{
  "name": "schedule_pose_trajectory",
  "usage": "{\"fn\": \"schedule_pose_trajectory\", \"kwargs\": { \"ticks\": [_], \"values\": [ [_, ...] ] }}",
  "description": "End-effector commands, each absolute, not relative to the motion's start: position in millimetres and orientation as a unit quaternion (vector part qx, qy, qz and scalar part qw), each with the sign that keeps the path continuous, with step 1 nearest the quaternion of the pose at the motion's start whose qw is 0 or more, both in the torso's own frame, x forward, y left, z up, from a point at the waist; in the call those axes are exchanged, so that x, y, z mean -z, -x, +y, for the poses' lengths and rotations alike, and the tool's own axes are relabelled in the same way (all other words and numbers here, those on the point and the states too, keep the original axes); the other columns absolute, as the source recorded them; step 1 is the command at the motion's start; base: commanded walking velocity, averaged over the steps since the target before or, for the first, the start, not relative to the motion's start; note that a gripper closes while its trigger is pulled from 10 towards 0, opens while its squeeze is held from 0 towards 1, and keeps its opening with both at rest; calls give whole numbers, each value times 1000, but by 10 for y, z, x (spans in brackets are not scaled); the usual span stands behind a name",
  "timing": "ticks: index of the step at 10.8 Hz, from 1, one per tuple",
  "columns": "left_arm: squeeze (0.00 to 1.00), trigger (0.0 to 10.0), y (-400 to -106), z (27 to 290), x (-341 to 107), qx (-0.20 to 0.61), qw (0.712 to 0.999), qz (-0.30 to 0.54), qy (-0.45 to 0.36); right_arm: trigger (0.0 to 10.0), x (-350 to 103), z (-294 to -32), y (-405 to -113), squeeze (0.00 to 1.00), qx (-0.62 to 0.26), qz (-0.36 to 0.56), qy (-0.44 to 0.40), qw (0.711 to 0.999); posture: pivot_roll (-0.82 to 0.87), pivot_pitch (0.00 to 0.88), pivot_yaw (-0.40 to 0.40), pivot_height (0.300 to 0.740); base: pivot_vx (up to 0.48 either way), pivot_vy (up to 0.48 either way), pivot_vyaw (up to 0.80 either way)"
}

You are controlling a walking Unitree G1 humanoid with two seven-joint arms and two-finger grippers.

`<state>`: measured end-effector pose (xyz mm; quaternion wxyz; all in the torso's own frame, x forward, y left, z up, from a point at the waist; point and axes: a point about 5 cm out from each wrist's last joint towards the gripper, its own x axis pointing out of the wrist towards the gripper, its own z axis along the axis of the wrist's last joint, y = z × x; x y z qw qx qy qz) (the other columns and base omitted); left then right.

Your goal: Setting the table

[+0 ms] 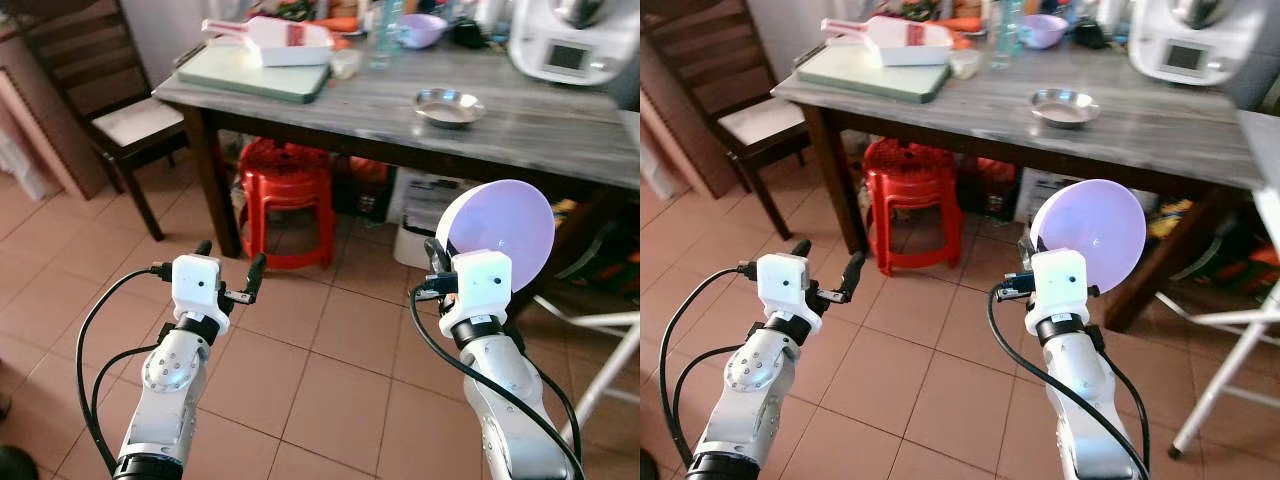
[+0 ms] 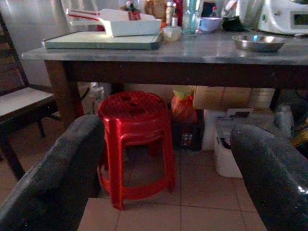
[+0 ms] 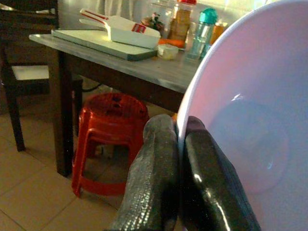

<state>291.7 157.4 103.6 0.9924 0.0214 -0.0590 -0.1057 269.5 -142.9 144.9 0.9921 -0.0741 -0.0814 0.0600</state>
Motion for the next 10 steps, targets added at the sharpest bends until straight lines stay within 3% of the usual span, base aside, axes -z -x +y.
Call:
{"fn": "schedule_pose_trajectory", "kwargs": {
  "ticks": [1, 10],
  "values": [
    [0, 10000, -2928, 1557, -1057, 108, 992, -60, -19, 10000, -1504, -1438, -2700, 0, -56, -90, 77, 991, 61, 62, -20, 740, 371, 0, 0],
    [0, 10000, -2955, 1486, -1078, 122, 990, -63, -15, 10000, -1542, -1400, -2714, 0, -59, -99, 82, 990, 55, 64, -16, 740, 376, 0, 0]
  ]
}}
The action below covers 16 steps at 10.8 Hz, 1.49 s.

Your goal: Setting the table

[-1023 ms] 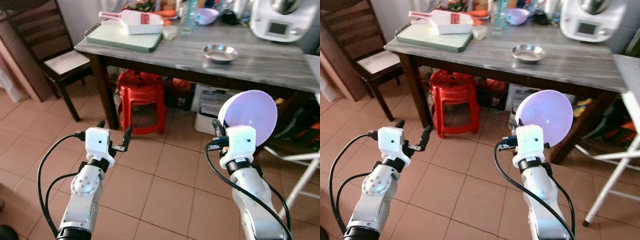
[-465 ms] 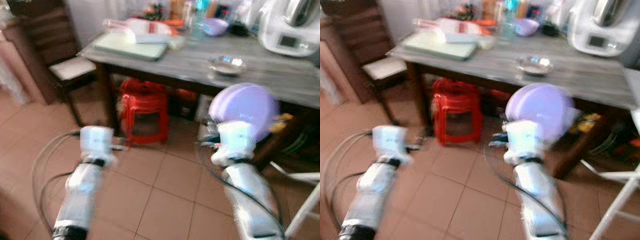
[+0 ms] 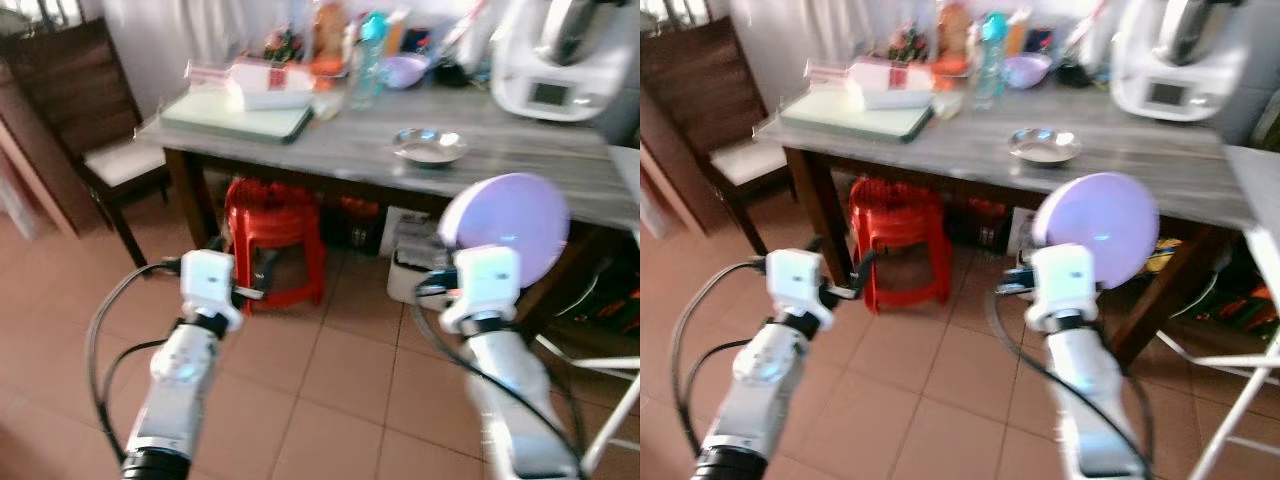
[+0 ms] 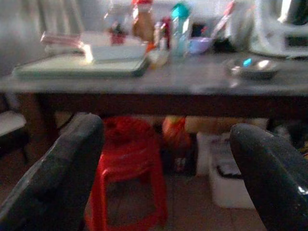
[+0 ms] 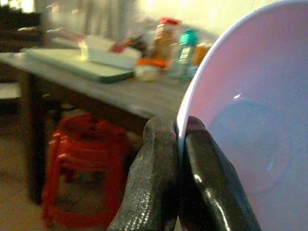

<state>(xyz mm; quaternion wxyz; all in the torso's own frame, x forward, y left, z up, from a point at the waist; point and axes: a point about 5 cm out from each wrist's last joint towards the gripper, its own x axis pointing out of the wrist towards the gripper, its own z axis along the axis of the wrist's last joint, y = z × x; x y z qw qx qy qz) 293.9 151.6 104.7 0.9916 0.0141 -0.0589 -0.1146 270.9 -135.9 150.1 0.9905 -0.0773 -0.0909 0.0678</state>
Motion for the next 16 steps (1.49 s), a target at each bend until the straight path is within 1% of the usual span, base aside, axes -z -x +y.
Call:
{"fn": "schedule_pose_trajectory", "kwargs": {
  "ticks": [1, 3, 4, 10, 16],
  "values": [
    [0, 10000, -2955, 1477, -1077, 124, 990, -63, -15, 10000, -1541, -1401, -2715, 0, -59, -99, 81, 990, 55, 64, -16, 740, 379, 0, 0],
    [0, 10000, -2955, 1468, -1078, 126, 990, -63, -14, 10000, -1534, -1405, -2716, 0, -58, -95, 74, 991, 55, 64, -16, 740, 381, 0, 0],
    [0, 10000, -2956, 1461, -1079, 127, 990, -63, -13, 10000, -1530, -1401, -2717, 0, -59, -93, 71, 991, 55, 64, -16, 740, 379, 0, -463],
    [0, 10000, -2982, 1435, -1095, 135, 989, -65, -14, 10000, -1537, -1390, -2737, 0, -60, -96, 74, 991, 58, 50, -12, 740, 380, 0, 0],
    [0, 10000, -2985, 1411, -1103, 139, 988, -66, -11, 10000, -1544, -1385, -2751, 0, -57, -98, 77, 991, 60, 54, -12, 740, 391, 0, 0]
  ]
}}
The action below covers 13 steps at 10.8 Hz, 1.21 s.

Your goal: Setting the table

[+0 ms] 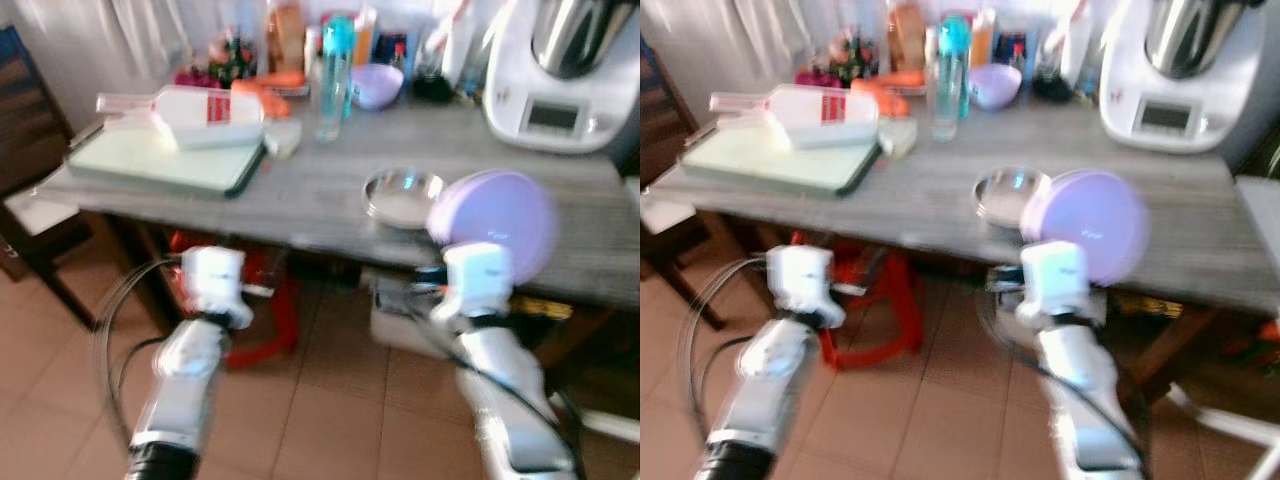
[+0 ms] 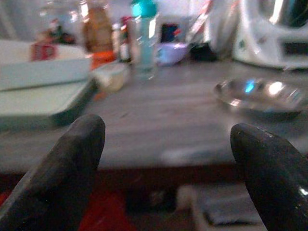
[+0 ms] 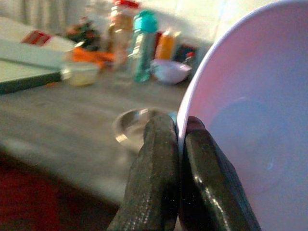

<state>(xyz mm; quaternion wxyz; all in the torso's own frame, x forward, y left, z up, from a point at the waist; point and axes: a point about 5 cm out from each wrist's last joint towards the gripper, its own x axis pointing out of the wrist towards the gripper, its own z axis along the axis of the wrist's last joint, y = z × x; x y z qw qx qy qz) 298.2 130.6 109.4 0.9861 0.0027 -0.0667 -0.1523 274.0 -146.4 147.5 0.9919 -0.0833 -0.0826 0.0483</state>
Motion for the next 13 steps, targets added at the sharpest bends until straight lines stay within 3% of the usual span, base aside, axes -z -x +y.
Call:
{"fn": "schedule_pose_trajectory", "kwargs": {
  "ticks": [1, 13],
  "values": [
    [0, 10000, -2985, 1411, -1105, 139, 988, -66, -11, 10000, -1543, -1382, -2748, 0, -58, -98, 76, 991, 60, 54, -12, 740, 394, 0, 0],
    [0, 10000, -2978, 1351, -1097, 150, 987, -65, -7, 10000, -1556, -1376, -2756, 0, -65, -100, 77, 990, 54, 57, -16, 740, 398, 0, 80]
  ]
}}
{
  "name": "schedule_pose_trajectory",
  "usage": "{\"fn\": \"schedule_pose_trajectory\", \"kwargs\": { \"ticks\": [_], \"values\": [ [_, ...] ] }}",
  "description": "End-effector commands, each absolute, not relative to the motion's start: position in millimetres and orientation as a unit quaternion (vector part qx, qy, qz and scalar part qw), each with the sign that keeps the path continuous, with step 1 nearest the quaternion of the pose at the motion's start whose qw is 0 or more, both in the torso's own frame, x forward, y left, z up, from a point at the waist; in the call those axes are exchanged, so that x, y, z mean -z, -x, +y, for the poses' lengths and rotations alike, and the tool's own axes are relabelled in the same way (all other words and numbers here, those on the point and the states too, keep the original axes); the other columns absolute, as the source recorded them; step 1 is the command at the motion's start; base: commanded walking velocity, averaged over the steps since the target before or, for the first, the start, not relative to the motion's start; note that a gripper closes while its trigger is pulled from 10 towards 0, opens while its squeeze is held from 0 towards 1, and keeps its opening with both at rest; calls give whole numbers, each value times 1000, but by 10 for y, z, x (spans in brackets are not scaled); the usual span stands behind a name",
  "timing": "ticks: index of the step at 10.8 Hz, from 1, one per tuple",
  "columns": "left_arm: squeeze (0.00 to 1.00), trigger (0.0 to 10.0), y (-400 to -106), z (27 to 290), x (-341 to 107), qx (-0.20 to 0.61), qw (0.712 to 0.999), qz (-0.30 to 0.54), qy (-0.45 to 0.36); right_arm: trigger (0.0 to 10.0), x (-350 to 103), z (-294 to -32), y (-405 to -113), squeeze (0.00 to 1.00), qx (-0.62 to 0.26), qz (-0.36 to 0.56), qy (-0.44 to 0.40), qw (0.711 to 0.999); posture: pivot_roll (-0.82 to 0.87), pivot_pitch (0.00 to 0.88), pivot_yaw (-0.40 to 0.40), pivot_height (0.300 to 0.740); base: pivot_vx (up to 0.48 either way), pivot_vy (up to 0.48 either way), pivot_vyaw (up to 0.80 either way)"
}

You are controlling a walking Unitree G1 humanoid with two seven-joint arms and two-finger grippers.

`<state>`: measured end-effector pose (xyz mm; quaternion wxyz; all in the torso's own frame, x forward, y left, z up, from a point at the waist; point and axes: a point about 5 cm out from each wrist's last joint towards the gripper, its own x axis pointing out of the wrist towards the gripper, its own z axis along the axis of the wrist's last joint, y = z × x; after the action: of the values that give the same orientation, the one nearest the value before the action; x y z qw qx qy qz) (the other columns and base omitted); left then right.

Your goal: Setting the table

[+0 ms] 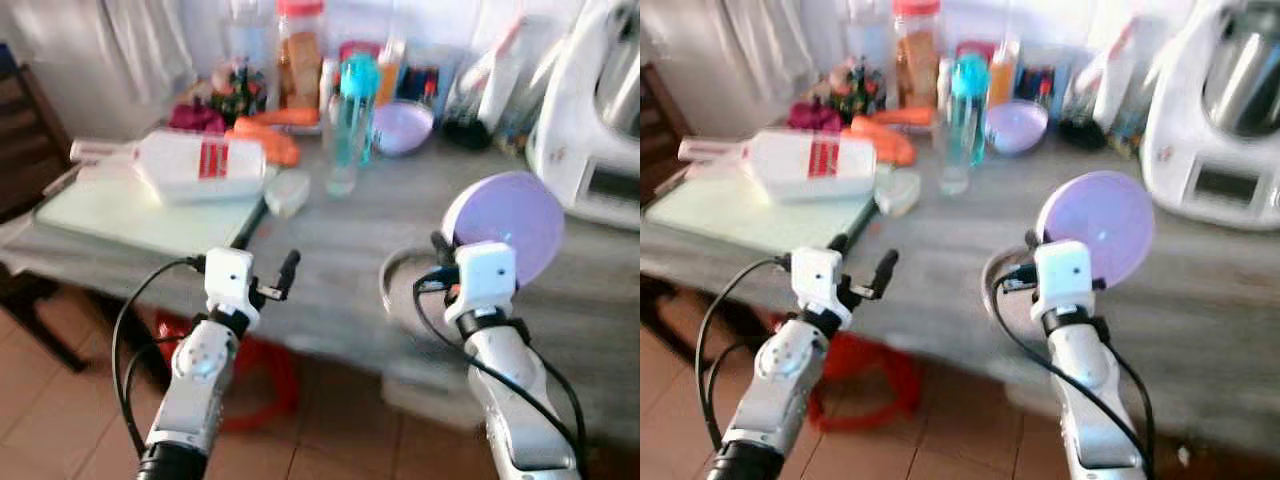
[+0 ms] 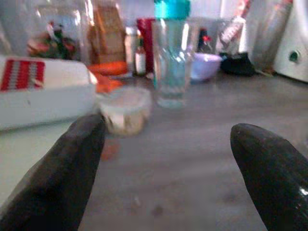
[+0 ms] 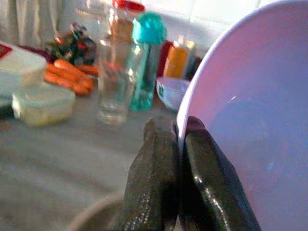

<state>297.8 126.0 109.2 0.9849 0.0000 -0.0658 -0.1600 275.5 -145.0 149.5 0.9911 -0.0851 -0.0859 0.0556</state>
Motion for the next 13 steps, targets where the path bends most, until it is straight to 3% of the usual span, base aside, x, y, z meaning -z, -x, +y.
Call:
{"fn": "schedule_pose_trajectory", "kwargs": {
  "ticks": [1, 5, 10, 13],
  "values": [
    [0, 10000, -2967, 1371, -1088, 149, 987, -63, -12, 10000, -1559, -1371, -2756, 0, -68, -101, 78, 990, 54, 57, -16, 740, 398, 0, 0],
    [0, 10000, -2881, 1477, -1057, 176, 982, -58, -20, 10000, -1573, -1255, -2761, 0, -117, -102, 90, 984, 56, 58, -18, 740, 85, 0, 0],
    [0, 10000, -2502, 1477, -1119, 338, 937, -67, -54, 10000, -1591, -1037, -2823, 0, -259, -84, 109, 956, 72, 52, -32, 740, 0, 0, 0],
    [0, 10000, -2423, 1420, -1163, 400, 912, -62, -61, 10000, -1475, -983, -2821, 0, -324, -6, 98, 941, 78, 49, -41, 740, 0, 0, 0]
  ]
}}
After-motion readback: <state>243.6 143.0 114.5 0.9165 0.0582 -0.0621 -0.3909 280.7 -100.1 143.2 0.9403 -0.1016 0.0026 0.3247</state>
